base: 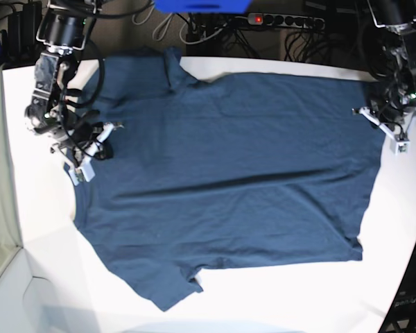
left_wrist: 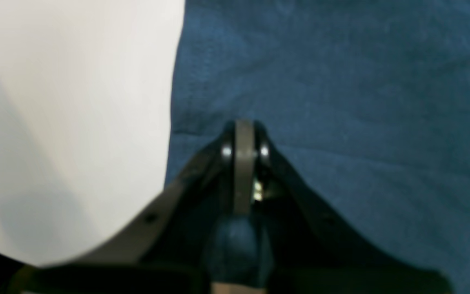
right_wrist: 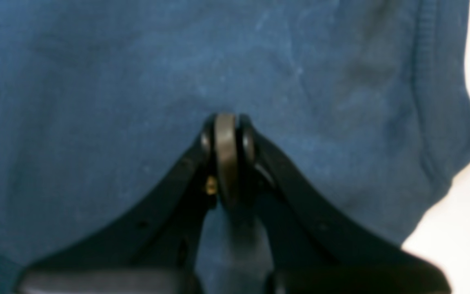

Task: Layout the t-shirt on the table in an organized manner, then fold the t-shirt properly
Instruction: 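Drag the shirt with both grippers toward the robot's base, then hold the shirt shoulders with both grippers, adjusting the spread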

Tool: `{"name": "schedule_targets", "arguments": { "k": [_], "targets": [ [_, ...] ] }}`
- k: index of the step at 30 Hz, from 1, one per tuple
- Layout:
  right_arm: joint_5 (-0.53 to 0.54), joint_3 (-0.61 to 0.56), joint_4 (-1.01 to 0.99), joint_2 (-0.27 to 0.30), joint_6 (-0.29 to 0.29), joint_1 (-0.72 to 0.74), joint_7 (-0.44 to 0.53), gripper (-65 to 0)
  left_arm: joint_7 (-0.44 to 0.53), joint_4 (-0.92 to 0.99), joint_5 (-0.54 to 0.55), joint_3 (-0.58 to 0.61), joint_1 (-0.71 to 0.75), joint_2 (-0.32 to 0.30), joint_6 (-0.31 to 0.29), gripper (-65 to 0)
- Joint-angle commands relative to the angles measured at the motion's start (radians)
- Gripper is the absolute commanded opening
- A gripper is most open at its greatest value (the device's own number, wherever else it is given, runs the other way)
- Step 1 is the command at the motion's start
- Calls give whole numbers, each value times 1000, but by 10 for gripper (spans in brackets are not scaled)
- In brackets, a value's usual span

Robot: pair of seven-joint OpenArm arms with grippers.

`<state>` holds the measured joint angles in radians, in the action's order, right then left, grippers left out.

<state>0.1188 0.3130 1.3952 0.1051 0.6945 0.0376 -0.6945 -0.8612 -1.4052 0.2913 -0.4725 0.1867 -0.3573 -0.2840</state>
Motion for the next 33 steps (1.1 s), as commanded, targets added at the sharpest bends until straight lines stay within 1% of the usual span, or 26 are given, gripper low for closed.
{"name": "schedule_targets", "arguments": {
  "k": [1, 4, 9, 17, 20, 23, 24, 25, 26, 28, 30, 31, 32, 33],
  "targets": [
    [5, 1, 17, 14, 4, 12, 8, -639, -82, -4, -20, 4, 38, 10, -1, -650],
    [3, 1, 20, 15, 4, -5, 6, -639, -74, -61, -20, 4, 78, 16, -1, -650],
    [3, 2, 57, 15, 4, -21, 0, -640, -82, -155, -20, 4, 83, 17, -1, -650],
    [6, 2, 315, 9, 4, -126, -1, -636, -82, -268, -22, 1, 75, 8, -1, -650],
    [6, 2, 399, 9, 4, -178, -3, -635, -82, -326, -22, -47, 83, 19, -1, -650],
    [6, 2, 473, 9, 4, -250, -3, -626, -82, -380, -31, -111, 95, 57, -1, -648],
    [6, 4, 493, 8, 4, -278, -3, -607, -82, -394, -31, -139, 101, 66, -1, -635],
    [6, 4, 508, 2, 4, -305, -3, -581, -82, -405, -31, -165, 107, 76, -1, -607],
    [6, 4, 516, -9, 4, -330, -3, -552, -82, -406, -31, -185, 113, 88, -1, -567],
    [6, 18, 523, -29, 4, -376, -3, -479, -82, -403, -31, -225, 113, 105, -1, -453],
    [6, 42, 523, -51, 4, -405, 3, -423, -82, -398, -31, -243, 130, 116, -1, -370],
    [6, 58, 523, -64, 4, -423, 5, -400, -82, -398, -25, -248, 149, 117, -1, -339],
    [6, 71, 523, -75, 4, -437, 6, -381, -82, -398, -20, -246, 167, 117, -1, -325],
    [6, 79, 523, -80, 4, -450, 6, -368, -82, -398, -20, -245, 185, 120, -1, -324]
  ]
}}
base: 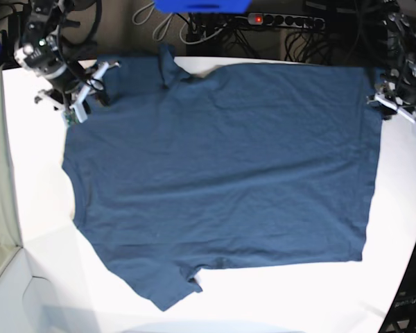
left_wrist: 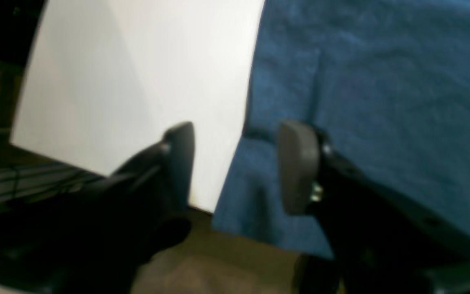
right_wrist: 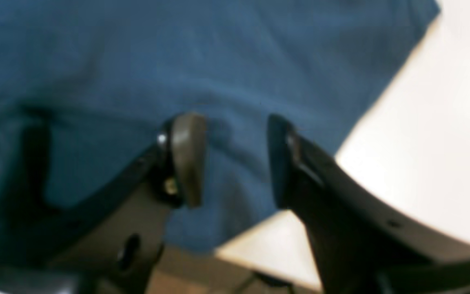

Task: Layout the t-shirt on the table in an organized manner, then fold the t-shirt properly
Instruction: 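Hold the shirt shoulders with both grippers, adjusting the spread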

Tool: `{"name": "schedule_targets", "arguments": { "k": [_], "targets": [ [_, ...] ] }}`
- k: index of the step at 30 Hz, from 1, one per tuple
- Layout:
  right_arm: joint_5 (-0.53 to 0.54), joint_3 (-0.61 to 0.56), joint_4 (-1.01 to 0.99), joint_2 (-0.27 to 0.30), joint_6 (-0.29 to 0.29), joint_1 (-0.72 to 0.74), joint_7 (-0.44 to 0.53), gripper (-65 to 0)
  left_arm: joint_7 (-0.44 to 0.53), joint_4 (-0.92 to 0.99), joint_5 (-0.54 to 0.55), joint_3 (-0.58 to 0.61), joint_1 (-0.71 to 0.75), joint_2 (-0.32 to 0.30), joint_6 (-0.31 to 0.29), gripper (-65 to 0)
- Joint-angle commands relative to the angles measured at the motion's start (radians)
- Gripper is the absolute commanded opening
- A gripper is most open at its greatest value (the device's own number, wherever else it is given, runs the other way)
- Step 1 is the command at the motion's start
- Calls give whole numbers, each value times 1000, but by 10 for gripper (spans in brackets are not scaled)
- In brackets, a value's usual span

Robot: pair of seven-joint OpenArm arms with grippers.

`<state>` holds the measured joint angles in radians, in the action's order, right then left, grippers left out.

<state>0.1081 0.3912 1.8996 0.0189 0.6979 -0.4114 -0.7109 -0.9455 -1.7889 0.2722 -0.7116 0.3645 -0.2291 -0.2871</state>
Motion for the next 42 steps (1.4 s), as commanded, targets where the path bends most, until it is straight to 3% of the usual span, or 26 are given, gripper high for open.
{"name": "schedule_targets", "arguments": {
  "k": [1, 11, 35, 37, 42],
  "targets": [
    [17, 4, 19, 5, 0, -10, 23, -362, 6, -15, -1, -7, 21, -5, 2, -324],
    [17, 5, 16, 10, 0, -34, 24, -362, 13, -13, -1, -15, 107, 70, 2, -322],
    [14, 5, 11, 11, 0, -25, 23, -362, 15, 163, -11, -12, 23, 58, 2, -330],
    [14, 5, 11, 11, 0, -25, 23, -362, 15, 163, -11, -10, 9, 58, 2, -381],
    [14, 5, 11, 11, 0, -28, 23, -362, 15, 165, -12, -12, -6, 58, 2, -594]
  ]
}}
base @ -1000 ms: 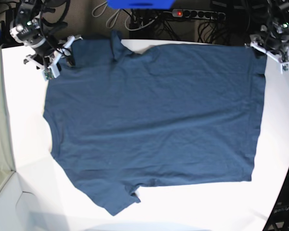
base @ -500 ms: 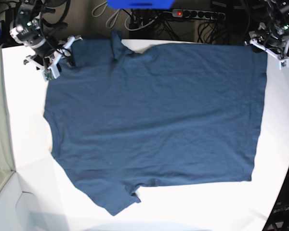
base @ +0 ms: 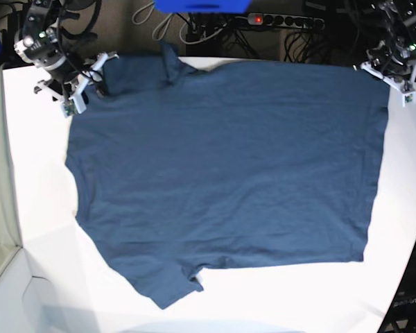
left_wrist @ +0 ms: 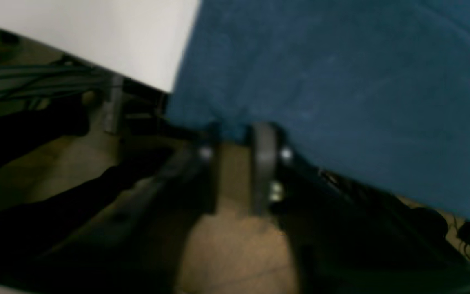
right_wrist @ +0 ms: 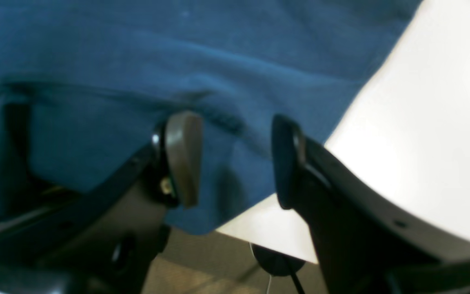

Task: Layout the t-shirt on the table in an organized manner, then fold the t-shirt properly
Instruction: 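Hold the shirt shoulders with both grippers, adjusting the spread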

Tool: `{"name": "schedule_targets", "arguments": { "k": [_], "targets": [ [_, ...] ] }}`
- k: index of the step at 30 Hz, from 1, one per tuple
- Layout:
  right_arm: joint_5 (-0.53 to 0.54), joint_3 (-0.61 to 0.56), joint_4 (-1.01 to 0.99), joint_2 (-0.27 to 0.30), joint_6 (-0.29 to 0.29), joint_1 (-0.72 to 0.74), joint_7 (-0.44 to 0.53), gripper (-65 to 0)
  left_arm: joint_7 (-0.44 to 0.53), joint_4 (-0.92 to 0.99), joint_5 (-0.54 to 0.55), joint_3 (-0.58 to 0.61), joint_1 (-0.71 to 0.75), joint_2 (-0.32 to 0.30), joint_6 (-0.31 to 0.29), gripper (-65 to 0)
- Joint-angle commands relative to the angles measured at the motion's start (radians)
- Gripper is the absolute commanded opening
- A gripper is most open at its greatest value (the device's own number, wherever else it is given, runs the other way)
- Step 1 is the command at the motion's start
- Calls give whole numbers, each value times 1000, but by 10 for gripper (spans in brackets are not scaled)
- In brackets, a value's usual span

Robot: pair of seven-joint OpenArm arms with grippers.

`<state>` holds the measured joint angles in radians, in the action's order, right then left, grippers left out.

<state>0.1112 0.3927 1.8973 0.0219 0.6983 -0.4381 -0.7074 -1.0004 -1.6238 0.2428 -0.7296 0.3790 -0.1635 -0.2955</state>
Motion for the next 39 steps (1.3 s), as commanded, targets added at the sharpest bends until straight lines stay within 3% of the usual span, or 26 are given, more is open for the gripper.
{"name": "schedule_targets", "arguments": {
  "k": [1, 27, 32, 39],
  "targets": [
    [11, 4, 14, 8, 0, -3, 19, -362, 70, 0, 17, 6, -21, -14, 11, -640],
    [9, 5, 14, 0, 0, -9, 9, -359, 56, -169, 28, 12, -48, -23, 11, -650],
    [11, 5, 15, 0, 0, -6, -56, -359, 56, -171, 28, 9, -36, -23, 11, -650],
    [11, 5, 15, -1, 0, -6, -67, -359, 56, -243, 30, 12, -1, 5, 11, -650]
  ]
}}
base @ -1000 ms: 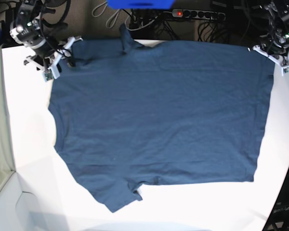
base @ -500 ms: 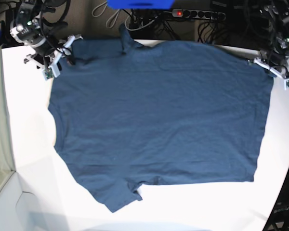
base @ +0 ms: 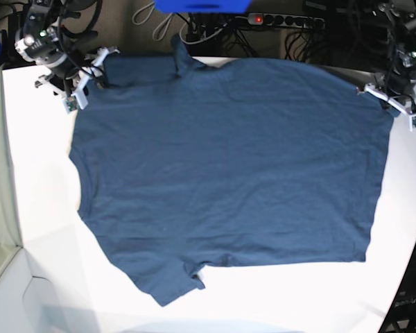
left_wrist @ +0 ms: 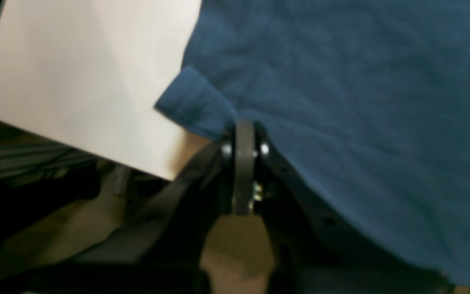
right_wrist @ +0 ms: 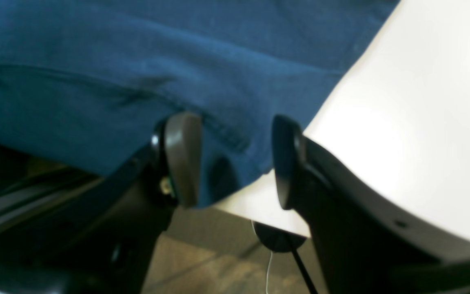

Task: Layout the t-shirt on the table in an organized manner, then fold the t-shirt properly
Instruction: 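Hold the shirt shoulders with both grippers, adjusting the spread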

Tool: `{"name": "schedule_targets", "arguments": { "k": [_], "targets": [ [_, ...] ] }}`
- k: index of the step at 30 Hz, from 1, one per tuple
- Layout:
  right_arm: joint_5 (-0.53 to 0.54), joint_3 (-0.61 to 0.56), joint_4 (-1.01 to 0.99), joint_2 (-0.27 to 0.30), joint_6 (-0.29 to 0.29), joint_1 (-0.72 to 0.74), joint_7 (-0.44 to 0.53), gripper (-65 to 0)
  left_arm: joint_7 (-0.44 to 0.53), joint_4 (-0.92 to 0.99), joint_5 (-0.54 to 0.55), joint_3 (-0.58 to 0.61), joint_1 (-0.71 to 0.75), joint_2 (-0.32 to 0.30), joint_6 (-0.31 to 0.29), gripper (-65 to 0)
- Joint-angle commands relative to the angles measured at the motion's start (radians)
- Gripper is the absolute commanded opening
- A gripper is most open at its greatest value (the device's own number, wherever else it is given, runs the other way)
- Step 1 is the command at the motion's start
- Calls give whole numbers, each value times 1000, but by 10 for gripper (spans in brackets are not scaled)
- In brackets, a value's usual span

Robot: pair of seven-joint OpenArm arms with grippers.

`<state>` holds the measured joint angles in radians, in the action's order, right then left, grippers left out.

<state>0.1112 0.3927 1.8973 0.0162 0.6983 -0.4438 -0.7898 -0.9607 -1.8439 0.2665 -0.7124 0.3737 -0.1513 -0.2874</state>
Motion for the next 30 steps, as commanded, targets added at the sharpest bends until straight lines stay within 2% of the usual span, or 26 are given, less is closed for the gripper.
{"name": "schedule_targets", "arguments": {
  "k": [1, 5, 20, 30],
  "targets": [
    [11, 5, 17, 3, 0, -2, 16, -359, 16, -40, 6, -5, 6, -4, 3, -650],
    [11, 7, 28, -14, 0, -16, -21, -359, 16, -81, 6, -5, 25, 8, 3, -650],
    [11, 7, 54, -26, 0, -69, -20, -359, 16, -81, 6, -3, 25, 6, 3, -650],
    [9, 5, -74, -32, 0, -46, -10, -361, 16, -78, 6, -3, 23, 6, 3, -650]
  ]
}}
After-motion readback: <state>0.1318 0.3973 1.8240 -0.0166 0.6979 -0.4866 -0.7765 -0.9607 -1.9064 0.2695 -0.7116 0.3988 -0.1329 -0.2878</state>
